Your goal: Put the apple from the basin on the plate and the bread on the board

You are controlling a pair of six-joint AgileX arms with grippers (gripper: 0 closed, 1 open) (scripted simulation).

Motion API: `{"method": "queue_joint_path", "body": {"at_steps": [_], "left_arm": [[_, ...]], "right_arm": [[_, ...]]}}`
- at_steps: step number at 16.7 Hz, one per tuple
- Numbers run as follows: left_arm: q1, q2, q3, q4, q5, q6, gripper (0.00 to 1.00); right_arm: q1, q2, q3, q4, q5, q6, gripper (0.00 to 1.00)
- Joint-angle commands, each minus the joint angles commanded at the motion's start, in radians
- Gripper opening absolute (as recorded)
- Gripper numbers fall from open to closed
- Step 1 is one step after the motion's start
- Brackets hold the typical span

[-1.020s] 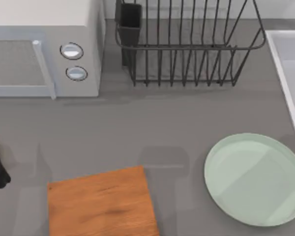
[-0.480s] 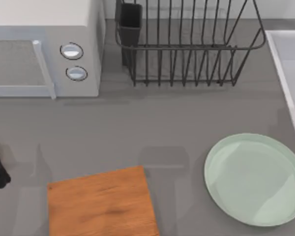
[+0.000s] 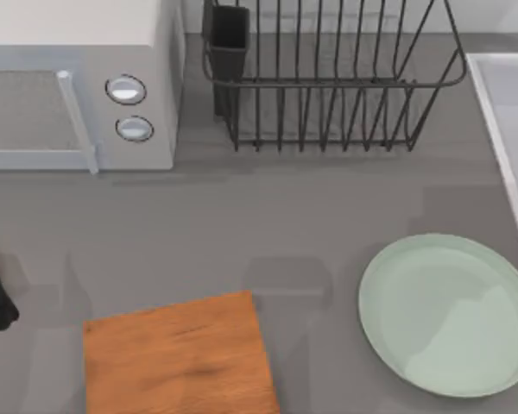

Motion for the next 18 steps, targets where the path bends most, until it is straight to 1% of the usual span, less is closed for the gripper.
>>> {"method": "queue_joint_path", "body": {"at_steps": [4, 13, 18], "left_arm": [[0.000, 0.000, 0.000, 0.000, 0.000, 0.000, 1.00], [0.000, 0.000, 0.000, 0.000, 0.000, 0.000, 1.00], [0.000, 0.000, 0.000, 0.000, 0.000, 0.000, 1.00]], "right_arm": [[0.137, -0.068, -0.001, -0.061, 0.002, 0.138, 0.00], [0.513, -0.209, -0.038, -0.236, 0.013, 0.503, 0.00], [0.652, -0.251, -0.054, -0.305, 0.014, 0.637, 0.00]]}}
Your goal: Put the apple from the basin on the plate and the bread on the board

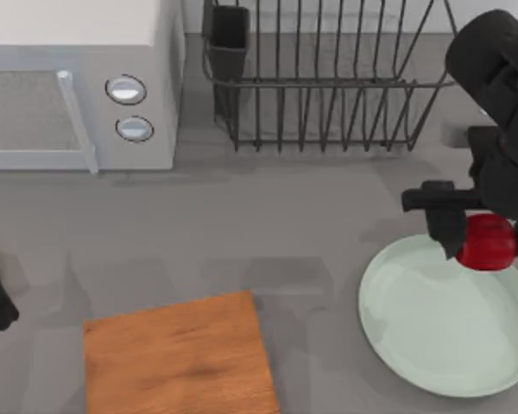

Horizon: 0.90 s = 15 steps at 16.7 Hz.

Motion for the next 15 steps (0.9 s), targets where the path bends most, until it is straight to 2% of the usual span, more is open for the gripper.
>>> {"method": "queue_joint_path", "body": {"at_steps": [7, 15], "left_arm": [[0.000, 0.000, 0.000, 0.000, 0.000, 0.000, 1.00], [0.000, 0.000, 0.000, 0.000, 0.000, 0.000, 1.00]], "right_arm": [[0.022, -0.006, -0.003, -0.011, 0.000, 0.022, 0.00], [0.022, -0.006, -0.003, -0.011, 0.000, 0.022, 0.60]]}}
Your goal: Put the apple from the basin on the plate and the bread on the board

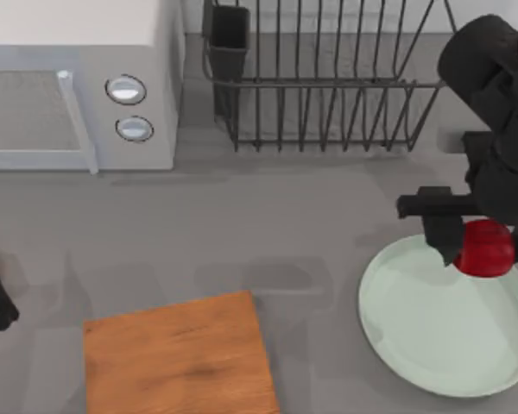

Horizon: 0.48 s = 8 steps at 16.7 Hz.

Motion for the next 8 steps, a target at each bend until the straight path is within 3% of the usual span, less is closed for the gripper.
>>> {"method": "queue_joint_path", "body": {"at_steps": [5, 8], "left_arm": [[0.000, 0.000, 0.000, 0.000, 0.000, 0.000, 1.00], [0.000, 0.000, 0.000, 0.000, 0.000, 0.000, 1.00]], "right_arm": [[0.000, 0.000, 0.000, 0.000, 0.000, 0.000, 0.98], [0.000, 0.000, 0.000, 0.000, 0.000, 0.000, 1.00]]}}
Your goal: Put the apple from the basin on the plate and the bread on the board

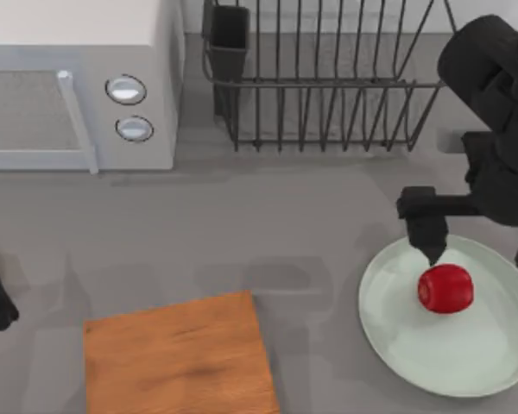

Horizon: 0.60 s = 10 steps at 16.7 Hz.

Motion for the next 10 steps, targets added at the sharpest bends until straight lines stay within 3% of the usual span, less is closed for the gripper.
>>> {"method": "queue_joint_path", "body": {"at_steps": [10], "left_arm": [[0.000, 0.000, 0.000, 0.000, 0.000, 0.000, 1.00]], "right_arm": [[-0.019, -0.064, -0.045, 0.044, 0.000, -0.018, 1.00]]}}
